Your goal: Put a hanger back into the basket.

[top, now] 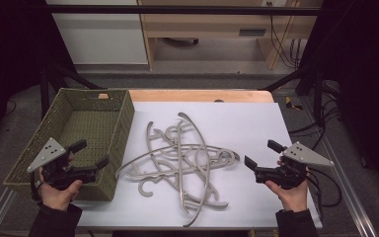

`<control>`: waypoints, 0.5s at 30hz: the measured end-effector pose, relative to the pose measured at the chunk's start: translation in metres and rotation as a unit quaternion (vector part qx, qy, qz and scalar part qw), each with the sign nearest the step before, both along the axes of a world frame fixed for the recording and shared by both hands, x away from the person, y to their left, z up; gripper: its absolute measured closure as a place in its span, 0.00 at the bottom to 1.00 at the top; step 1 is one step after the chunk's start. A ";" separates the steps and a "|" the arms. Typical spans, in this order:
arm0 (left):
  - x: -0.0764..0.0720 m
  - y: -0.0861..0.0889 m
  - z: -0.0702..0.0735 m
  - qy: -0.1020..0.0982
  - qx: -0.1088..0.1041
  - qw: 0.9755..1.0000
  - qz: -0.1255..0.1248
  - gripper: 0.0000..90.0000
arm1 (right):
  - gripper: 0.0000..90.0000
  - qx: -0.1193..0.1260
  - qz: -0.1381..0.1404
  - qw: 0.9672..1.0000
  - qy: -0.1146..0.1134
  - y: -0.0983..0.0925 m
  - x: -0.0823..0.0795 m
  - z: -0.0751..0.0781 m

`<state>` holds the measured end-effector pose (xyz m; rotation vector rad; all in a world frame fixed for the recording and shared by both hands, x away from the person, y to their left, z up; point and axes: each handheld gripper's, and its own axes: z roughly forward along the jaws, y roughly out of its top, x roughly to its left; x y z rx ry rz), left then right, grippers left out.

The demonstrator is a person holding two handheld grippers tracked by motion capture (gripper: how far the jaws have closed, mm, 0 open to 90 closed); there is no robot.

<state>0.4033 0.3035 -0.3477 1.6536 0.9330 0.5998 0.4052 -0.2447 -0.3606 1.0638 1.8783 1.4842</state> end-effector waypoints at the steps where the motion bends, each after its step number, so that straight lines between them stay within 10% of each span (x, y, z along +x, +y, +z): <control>1: 0.000 -0.001 0.000 0.000 0.000 1.000 0.000 0.03 | 0.05 -0.001 -0.001 1.000 0.003 0.001 0.000 0.000; 15: -0.001 -0.004 0.001 -0.002 0.001 1.000 -0.006 0.04 | 0.09 -0.039 -0.006 0.999 0.033 0.022 0.000 0.005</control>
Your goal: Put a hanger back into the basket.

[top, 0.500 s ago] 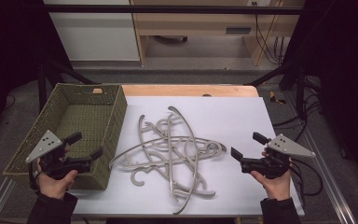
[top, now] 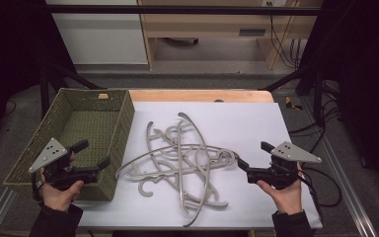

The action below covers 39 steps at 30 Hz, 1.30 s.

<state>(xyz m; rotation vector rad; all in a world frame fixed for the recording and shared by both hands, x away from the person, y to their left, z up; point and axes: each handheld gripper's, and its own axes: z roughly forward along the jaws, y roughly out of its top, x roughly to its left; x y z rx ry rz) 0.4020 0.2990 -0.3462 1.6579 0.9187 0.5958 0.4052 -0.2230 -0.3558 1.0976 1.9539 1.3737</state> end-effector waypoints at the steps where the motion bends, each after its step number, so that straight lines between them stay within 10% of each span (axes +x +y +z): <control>1: 0.000 -0.001 0.000 0.001 -0.001 1.000 -0.002 0.04 | 0.10 -0.003 -0.001 1.000 0.003 0.003 0.000 0.000; 17: 0.010 -0.012 0.005 -0.002 0.025 1.000 -0.016 0.04 | 0.14 -0.089 0.002 0.992 0.087 0.063 0.026 -0.014; 31: 0.007 -0.004 0.001 -0.002 0.017 1.000 -0.015 0.04 | 0.26 -0.099 -0.011 0.984 0.150 0.092 0.046 -0.033; 39: 0.005 -0.004 0.003 -0.005 0.017 1.000 -0.015 0.04 | 0.40 -0.119 -0.028 0.973 0.194 0.101 0.058 -0.051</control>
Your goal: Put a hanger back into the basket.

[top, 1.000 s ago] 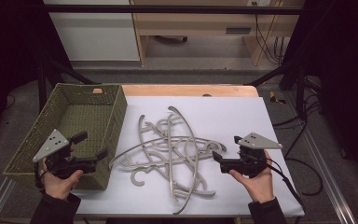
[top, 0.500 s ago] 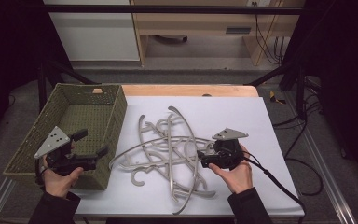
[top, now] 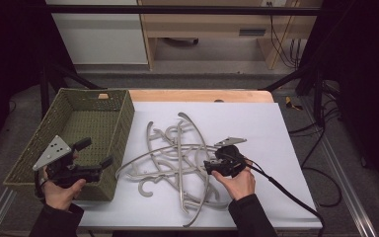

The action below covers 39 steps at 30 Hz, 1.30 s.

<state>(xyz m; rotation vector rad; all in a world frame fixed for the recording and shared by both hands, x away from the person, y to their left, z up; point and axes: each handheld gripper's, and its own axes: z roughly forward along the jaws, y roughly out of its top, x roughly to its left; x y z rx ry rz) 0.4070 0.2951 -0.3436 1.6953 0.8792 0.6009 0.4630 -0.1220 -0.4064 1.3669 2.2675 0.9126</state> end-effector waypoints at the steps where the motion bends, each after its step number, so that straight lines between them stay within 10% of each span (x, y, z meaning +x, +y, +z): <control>1: 0.000 0.000 0.000 0.001 0.000 1.000 -0.001 0.04 | 0.42 -0.004 -0.003 1.000 0.007 0.001 0.001 -0.002; 18: 0.001 -0.003 -0.004 0.007 0.004 1.000 -0.004 0.04 | 0.70 -0.015 -0.032 0.998 0.061 0.018 0.016 -0.037; 39: 0.002 -0.004 -0.005 0.010 0.006 1.000 -0.004 0.05 | 0.90 -0.026 -0.052 0.996 0.068 0.011 0.023 -0.031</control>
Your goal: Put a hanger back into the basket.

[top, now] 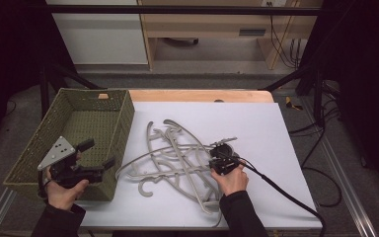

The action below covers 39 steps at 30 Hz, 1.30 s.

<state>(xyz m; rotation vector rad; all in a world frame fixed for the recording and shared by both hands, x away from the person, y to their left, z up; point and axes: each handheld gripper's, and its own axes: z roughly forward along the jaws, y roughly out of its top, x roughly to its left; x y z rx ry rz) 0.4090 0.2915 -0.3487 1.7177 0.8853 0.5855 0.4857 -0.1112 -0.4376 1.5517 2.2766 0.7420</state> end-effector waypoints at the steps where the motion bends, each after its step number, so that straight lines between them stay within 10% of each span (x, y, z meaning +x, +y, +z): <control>1: 0.000 0.000 0.000 0.000 0.000 1.000 0.000 0.05 | 0.90 -0.004 0.001 1.000 -0.001 0.000 0.000 0.000; 7: 0.000 0.000 0.000 0.000 -0.001 1.000 -0.001 0.05 | 0.79 -0.012 0.011 1.000 -0.002 0.000 0.002 -0.003; 17: 0.000 0.000 0.000 0.000 -0.001 1.000 0.000 0.05 | 0.90 -0.011 -0.006 1.000 0.001 0.000 0.005 -0.007; 39: -0.003 0.002 0.005 -0.004 -0.004 1.000 -0.001 0.05 | 0.92 0.030 0.027 0.997 -0.067 -0.015 -0.011 0.027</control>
